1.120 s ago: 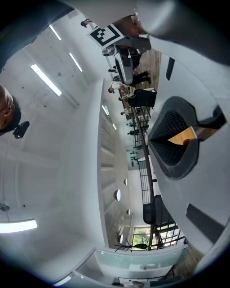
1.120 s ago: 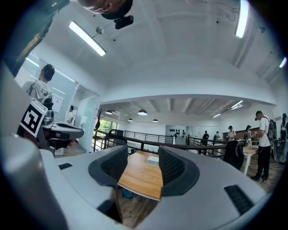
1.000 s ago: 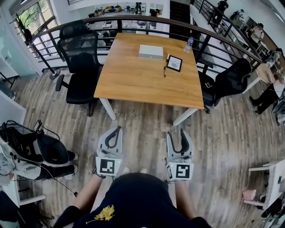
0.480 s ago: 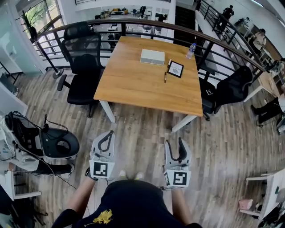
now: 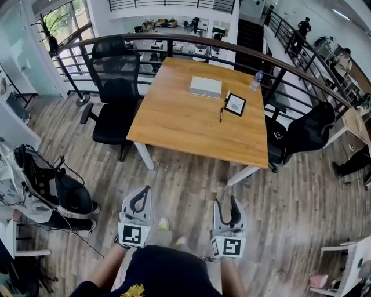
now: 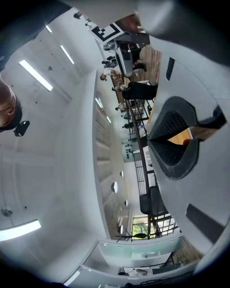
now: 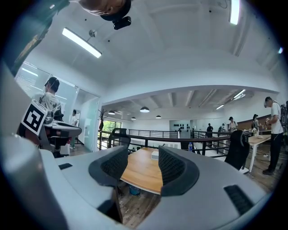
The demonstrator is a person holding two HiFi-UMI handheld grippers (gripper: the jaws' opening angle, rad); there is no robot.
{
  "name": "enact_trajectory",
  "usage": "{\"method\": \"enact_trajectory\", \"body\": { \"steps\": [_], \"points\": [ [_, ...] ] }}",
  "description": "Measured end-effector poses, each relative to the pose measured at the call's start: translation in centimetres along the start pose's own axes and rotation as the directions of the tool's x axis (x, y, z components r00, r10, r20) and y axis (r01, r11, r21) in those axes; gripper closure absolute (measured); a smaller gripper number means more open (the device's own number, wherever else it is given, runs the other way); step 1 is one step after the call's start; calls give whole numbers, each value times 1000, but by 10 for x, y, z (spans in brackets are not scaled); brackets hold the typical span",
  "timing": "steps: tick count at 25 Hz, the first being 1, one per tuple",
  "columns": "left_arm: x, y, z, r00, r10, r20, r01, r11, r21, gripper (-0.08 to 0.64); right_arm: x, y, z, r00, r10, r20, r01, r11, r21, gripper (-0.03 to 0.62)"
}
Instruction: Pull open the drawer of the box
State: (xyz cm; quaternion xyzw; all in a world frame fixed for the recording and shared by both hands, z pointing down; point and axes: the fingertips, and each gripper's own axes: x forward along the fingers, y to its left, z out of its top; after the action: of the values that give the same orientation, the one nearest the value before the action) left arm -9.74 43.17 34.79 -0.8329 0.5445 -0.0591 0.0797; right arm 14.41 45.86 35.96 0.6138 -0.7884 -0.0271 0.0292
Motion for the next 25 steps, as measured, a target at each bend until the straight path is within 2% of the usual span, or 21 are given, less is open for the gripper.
{"method": "enact_trajectory", "body": {
  "steps": [8, 15, 21, 25],
  "points": [
    [67, 41, -17, 1000, -29, 2, 29, 1000, -9, 551, 67, -3, -6, 999, -32, -12, 31, 999, -17, 388],
    [142, 98, -8, 993, -66, 99, 68, 998, -15, 551, 157, 1, 15, 998, -67, -9, 66, 996, -66, 390],
    [180, 132, -27, 992, -95, 83, 100, 993, -56, 549, 215, 14, 24, 996, -84, -1, 84, 994, -73, 391],
    [200, 140, -35, 991, -113, 71, 118, 990, -80, 551, 229, 15, 23, 995, -95, -28, 92, 991, -93, 393]
  ]
}}
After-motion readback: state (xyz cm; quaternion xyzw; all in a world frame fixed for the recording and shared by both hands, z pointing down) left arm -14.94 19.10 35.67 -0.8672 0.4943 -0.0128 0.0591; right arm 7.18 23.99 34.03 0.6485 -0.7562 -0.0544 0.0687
